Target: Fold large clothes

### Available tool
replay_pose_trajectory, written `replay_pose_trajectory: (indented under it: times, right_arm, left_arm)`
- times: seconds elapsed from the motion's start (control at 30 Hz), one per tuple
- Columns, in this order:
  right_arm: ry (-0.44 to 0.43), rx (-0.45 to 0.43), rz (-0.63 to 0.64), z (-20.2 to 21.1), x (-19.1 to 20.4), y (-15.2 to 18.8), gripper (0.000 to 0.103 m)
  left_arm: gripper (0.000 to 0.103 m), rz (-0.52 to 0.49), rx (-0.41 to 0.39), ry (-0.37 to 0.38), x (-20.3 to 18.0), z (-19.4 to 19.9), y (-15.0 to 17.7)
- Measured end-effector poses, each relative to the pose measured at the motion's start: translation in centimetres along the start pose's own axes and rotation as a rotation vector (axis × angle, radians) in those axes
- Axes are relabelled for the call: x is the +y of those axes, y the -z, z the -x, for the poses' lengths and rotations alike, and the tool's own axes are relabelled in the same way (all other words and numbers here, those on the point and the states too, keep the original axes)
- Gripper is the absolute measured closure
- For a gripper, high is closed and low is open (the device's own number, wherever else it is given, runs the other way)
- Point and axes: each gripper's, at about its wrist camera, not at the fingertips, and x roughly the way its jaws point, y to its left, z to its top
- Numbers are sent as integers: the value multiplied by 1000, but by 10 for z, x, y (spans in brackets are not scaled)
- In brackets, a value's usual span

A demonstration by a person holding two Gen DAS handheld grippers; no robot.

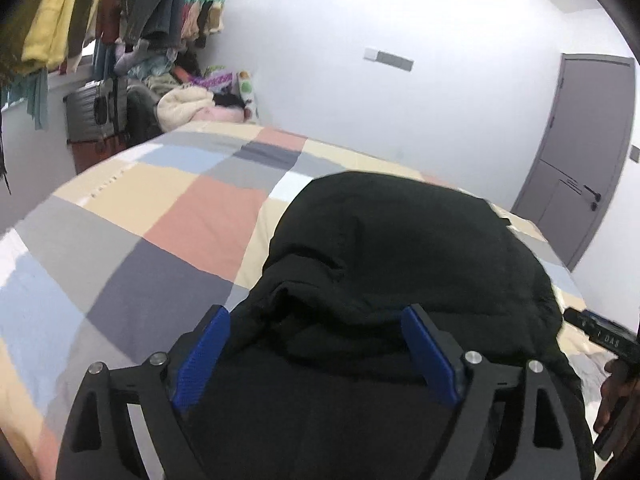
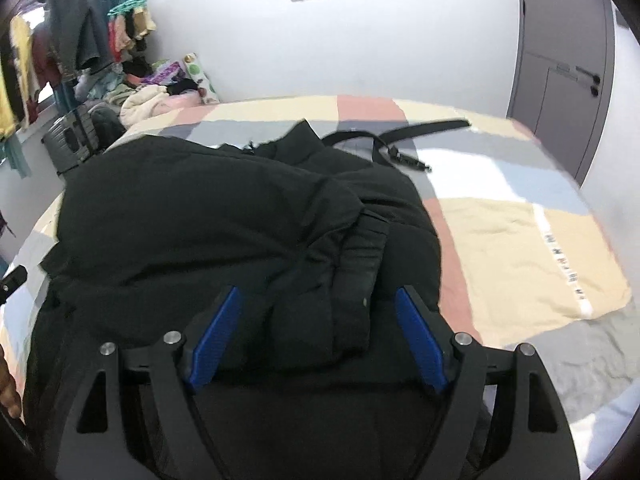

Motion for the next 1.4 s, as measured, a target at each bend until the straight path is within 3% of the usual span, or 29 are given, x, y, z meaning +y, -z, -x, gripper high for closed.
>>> replay_pose_trajectory:
  times: [0.23, 0.47, 0.63, 0.77, 0.97, 1.07, 1.23, 1.4]
  right_arm:
    - [-10, -93, 12, 78, 18, 22, 22]
    - [-62, -108, -55, 126, 18, 65, 22]
    - [-61, -104, -83, 147, 7, 90, 22]
    - [-48, -95, -83, 160, -2, 105, 22]
    - [-42, 25, -143, 142, -38, 130, 21]
    - [-80, 121, -259, 122, -67, 141, 21]
    - [-68, 247, -415, 95, -109, 155, 21]
    - [-86, 328, -621, 80, -151, 178, 17]
  left_arm:
    - [7, -41, -96, 11, -4, 73, 8]
    - [7, -52, -94, 29, -4, 117, 37]
    - [7, -83, -77, -2, -12, 137, 51]
    - [7, -74, -54, 16, -10, 145, 61]
    - [7, -55, 25, 29, -2, 135, 79]
    - [7, -41, 76, 25, 0, 122, 85]
    - [7, -10, 151, 37, 10, 110, 90]
    - [7, 91, 273, 82, 37, 97, 95]
